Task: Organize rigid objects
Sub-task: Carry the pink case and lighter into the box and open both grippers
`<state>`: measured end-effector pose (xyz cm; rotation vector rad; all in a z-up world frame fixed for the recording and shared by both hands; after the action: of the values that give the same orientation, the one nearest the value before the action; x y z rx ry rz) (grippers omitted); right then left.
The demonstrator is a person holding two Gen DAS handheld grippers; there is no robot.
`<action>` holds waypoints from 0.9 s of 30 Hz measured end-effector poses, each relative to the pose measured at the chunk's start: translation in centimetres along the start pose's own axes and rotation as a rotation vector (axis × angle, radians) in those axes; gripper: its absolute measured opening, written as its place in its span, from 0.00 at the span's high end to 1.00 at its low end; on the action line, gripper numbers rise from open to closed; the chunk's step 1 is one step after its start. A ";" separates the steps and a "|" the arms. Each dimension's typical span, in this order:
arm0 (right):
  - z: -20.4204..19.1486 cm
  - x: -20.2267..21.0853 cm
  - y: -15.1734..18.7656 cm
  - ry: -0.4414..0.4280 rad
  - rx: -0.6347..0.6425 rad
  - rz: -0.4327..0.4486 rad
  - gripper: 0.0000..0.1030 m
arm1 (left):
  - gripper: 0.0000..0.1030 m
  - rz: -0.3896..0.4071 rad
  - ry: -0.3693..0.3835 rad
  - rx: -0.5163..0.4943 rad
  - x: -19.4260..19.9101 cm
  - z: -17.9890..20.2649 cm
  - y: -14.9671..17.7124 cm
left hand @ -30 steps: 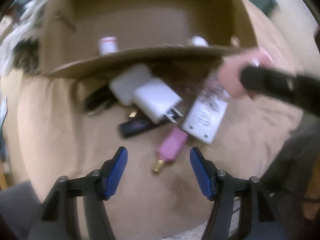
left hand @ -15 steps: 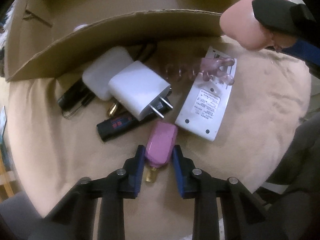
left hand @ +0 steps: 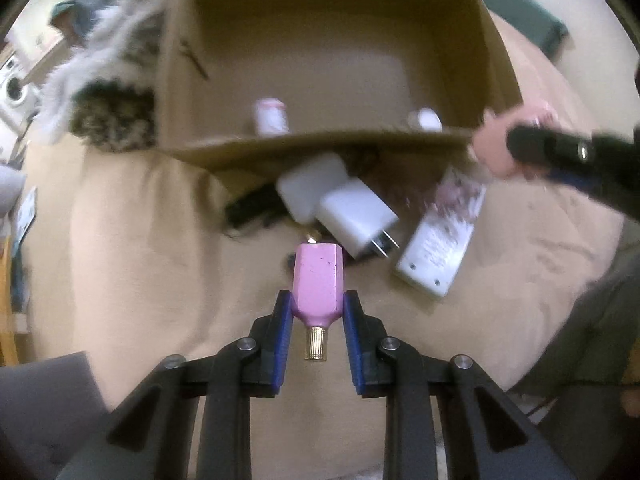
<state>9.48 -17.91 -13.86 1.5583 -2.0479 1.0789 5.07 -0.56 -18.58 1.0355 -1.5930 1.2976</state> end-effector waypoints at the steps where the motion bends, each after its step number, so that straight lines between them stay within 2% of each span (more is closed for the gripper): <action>1: -0.1 0.1 0.0 0.006 0.008 0.001 0.75 | 0.78 0.007 -0.002 0.015 1.1 -0.2 0.0; 3: 0.0 0.2 -0.1 0.017 0.016 0.001 0.75 | 0.78 0.022 -0.008 0.053 1.9 -1.4 -0.3; 6: -0.2 0.5 -0.2 0.029 0.021 0.000 0.75 | 0.78 0.038 -0.006 0.087 2.9 -1.2 -1.0; 11: -1.1 1.2 -0.5 0.048 0.051 0.013 0.75 | 0.78 0.049 -0.002 0.079 4.1 -0.7 -2.3; 17: -2.5 2.9 -1.3 0.015 0.051 0.068 0.75 | 0.78 0.154 -0.062 0.076 7.1 -2.3 -6.4; 22: -3.7 4.5 -3.7 0.003 0.087 0.096 0.75 | 0.78 0.183 -0.076 0.123 8.3 -2.8 -9.6; 27: -4.5 5.5 -7.0 -0.005 0.123 0.127 0.75 | 0.78 0.198 -0.087 0.105 7.7 -1.6 -12.7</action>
<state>13.35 -18.93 -4.73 1.5056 -2.1448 1.2709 14.60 -1.44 -7.15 1.0305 -1.7442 1.5002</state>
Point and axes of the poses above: each gripper's, at about its wrist camera, not at the fingertips, and x roughly against the way its jaws point, z to its right, y to its underside, the point moved 9 cm from there along -x, roughly the way its jaws point, and after that the axes turned 11 degrees about -y, right-handed, at the moved point
